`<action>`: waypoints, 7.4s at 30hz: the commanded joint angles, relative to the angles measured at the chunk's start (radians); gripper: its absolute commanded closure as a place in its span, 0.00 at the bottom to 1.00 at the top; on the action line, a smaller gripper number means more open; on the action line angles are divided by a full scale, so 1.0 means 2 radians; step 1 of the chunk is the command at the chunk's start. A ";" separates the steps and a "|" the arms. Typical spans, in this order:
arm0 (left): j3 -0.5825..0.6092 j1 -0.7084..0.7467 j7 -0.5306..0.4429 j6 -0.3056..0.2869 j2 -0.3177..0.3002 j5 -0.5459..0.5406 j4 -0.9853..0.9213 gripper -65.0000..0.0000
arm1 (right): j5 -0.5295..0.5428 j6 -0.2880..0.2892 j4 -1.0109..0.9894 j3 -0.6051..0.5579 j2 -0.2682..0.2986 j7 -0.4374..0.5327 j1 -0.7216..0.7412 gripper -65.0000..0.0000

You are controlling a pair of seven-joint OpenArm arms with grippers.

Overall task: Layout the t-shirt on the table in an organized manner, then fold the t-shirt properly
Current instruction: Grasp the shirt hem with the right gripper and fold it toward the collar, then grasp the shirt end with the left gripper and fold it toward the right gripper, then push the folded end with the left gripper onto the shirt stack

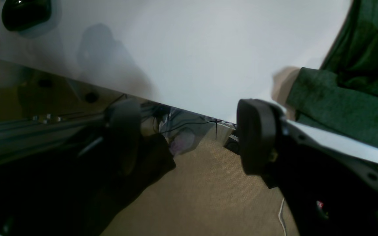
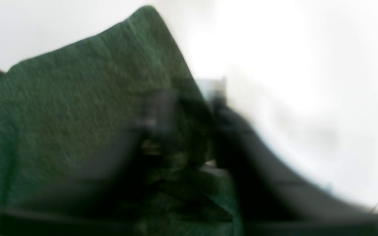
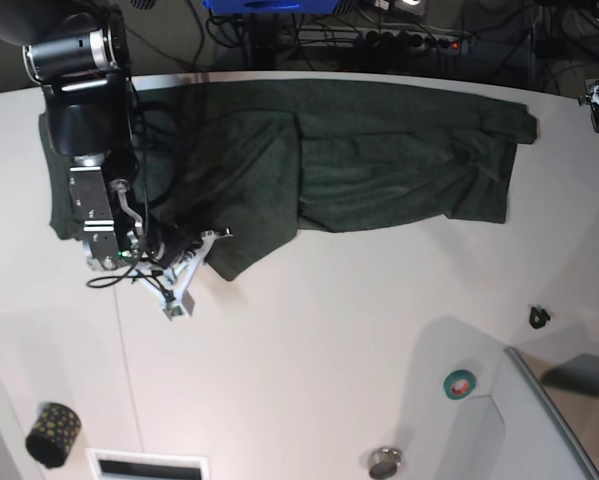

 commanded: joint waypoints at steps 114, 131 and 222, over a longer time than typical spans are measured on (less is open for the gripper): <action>0.174 -0.009 -0.031 0.003 -0.079 -0.278 -0.236 0.11 | 0.007 -0.132 0.425 -0.220 0.053 -0.005 -0.256 0.33; 0.151 -0.001 0.003 0.003 -0.085 -0.319 -0.197 0.12 | 0.007 -0.132 0.383 -0.220 0.052 -0.005 -0.249 0.33; 0.520 0.019 -0.077 0.022 -0.001 -0.163 0.067 1.00 | 0.007 -0.132 0.420 -0.121 0.054 -0.004 -0.249 0.34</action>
